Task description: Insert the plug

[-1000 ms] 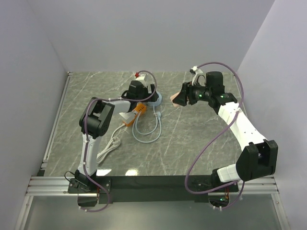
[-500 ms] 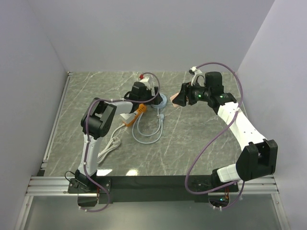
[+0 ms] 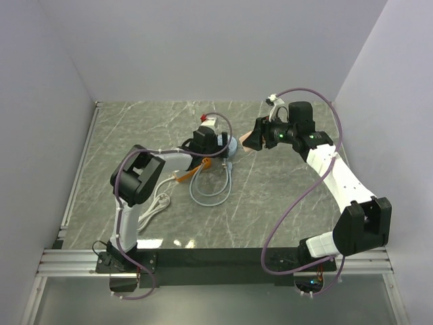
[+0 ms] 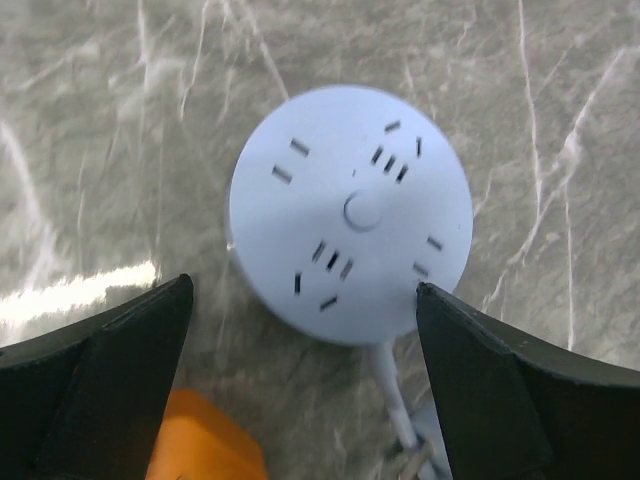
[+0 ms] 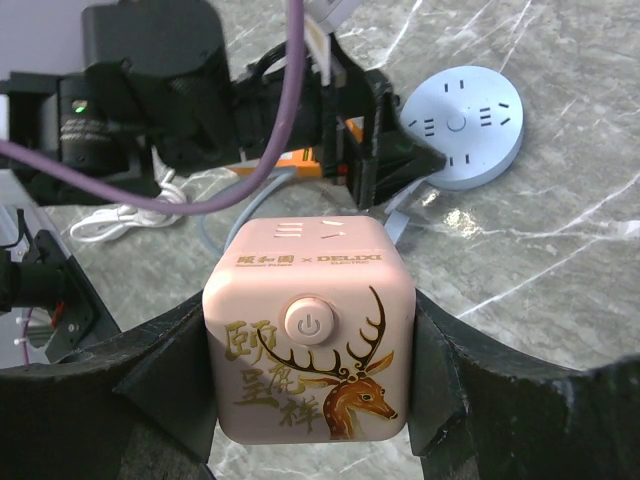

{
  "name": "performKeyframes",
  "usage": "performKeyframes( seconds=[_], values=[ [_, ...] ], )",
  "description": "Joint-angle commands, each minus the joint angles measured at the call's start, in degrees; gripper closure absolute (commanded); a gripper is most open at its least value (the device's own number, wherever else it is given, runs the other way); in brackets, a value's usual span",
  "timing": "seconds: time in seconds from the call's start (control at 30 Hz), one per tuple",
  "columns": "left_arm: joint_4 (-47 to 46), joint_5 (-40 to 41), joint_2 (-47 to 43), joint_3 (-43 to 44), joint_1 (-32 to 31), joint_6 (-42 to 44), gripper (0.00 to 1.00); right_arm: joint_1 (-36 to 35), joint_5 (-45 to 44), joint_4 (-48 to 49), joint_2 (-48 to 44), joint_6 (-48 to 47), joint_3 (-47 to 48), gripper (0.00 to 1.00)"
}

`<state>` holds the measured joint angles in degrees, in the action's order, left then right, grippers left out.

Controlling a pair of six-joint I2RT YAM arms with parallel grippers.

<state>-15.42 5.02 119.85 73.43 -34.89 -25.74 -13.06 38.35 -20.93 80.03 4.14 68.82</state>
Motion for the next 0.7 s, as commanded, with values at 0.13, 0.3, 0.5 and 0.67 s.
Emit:
performKeyframes(
  seconds=[0.13, 0.3, 0.5, 0.67],
  values=[
    [3.46, 4.13, -2.53, -1.63, -2.81, 0.33, 0.02, -0.74, 0.59, 3.09, -1.46, -0.27, -0.61, 1.00],
    [6.89, 4.30, 0.47, 2.24, -4.83, 1.83, 0.08, -0.83, 0.41, 3.09, -1.81, -0.45, -0.96, 1.00],
    [10.41, 9.30, 1.70, 4.18, -7.20, 3.32, 0.23, -0.83, 0.94, 3.61, -2.25, -0.19, -1.14, 1.00],
    [13.92, 11.50, 3.63, 6.37, -7.38, 3.76, 0.44, -1.09, 1.03, 3.61, -2.51, -0.10, -1.32, 1.00]
  ],
)
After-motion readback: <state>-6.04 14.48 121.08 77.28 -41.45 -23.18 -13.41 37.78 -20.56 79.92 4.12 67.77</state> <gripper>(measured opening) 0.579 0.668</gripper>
